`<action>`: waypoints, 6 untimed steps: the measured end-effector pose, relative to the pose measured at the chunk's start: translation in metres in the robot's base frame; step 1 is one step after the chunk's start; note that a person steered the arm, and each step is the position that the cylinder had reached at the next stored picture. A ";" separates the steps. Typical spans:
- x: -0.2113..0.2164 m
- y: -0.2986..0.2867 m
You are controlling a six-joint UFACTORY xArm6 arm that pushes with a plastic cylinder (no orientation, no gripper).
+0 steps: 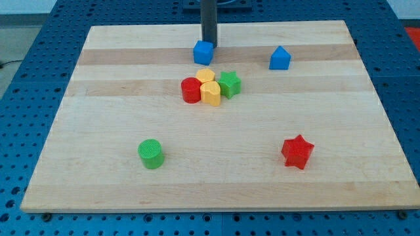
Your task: Slide the blue cube to the top left of the red circle
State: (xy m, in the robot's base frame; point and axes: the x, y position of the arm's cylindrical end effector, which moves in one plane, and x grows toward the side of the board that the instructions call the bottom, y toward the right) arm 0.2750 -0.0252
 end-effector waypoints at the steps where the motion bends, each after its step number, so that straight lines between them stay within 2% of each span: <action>1: 0.010 0.012; 3: 0.011 0.029; 4: 0.023 -0.008; 6: 0.042 -0.036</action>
